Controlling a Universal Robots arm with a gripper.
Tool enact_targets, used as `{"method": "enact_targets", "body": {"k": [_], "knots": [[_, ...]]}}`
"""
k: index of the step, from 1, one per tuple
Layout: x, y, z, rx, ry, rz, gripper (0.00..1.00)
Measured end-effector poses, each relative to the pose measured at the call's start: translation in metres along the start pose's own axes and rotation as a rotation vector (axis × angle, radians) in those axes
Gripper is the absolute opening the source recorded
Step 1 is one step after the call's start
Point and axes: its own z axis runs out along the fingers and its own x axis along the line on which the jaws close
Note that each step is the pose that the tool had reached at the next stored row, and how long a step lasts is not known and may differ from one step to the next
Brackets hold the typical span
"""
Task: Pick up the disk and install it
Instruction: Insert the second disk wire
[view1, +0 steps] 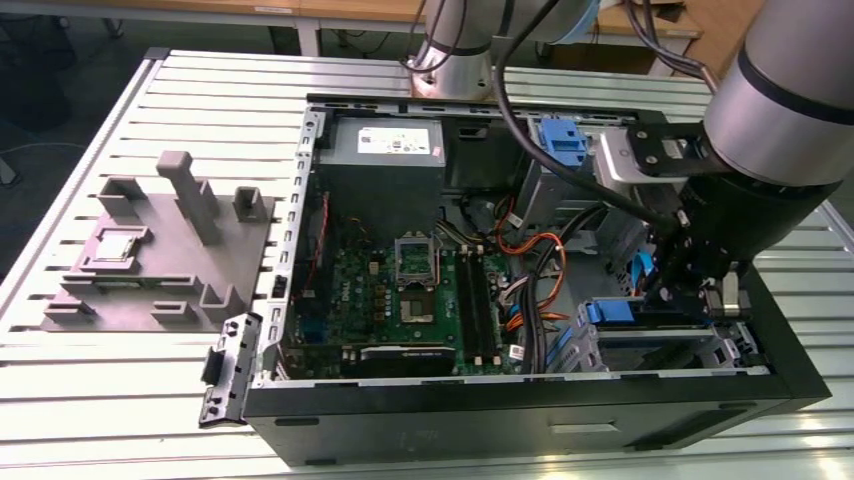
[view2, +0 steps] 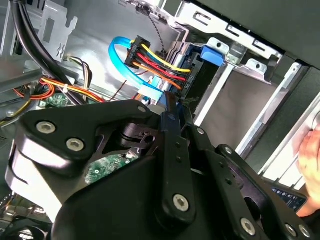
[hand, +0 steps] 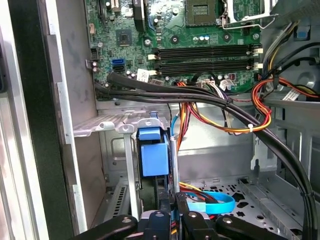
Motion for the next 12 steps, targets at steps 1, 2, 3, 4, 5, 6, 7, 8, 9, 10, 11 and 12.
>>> {"method": "enact_targets", "body": {"k": [1,2,3,4,5,6,7,8,9,10,11,12], "knots": [[0.0002,0.0,0.0001,0.0004,-0.0013,-0.008,0.16],[0.0004,0.0,0.0001,0.0006,-0.0022,-0.014,0.16],[0.0006,-0.0001,0.0001,0.0007,-0.0027,-0.017,0.16],[0.0006,0.0,0.0001,0.0008,-0.003,-0.019,0.16],[0.0007,0.0,0.0001,0.0008,-0.0031,-0.02,0.16],[0.0008,0.0001,0.0001,0.0008,-0.0032,-0.02,0.16],[0.0009,0.0002,0.0,0.0008,-0.0031,-0.02,0.16],[0.0009,0.0003,0.0,0.0008,-0.0031,-0.02,0.16],[0.0009,0.0003,0.0,0.0008,-0.003,-0.019,0.16],[0.0009,0.0003,-0.0001,0.0009,-0.0033,-0.02,0.16],[0.0009,0.0002,-0.0003,0.0012,-0.0034,-0.02,0.16],[0.0009,0.0002,-0.0006,0.0014,-0.0034,-0.02,0.16]]}}
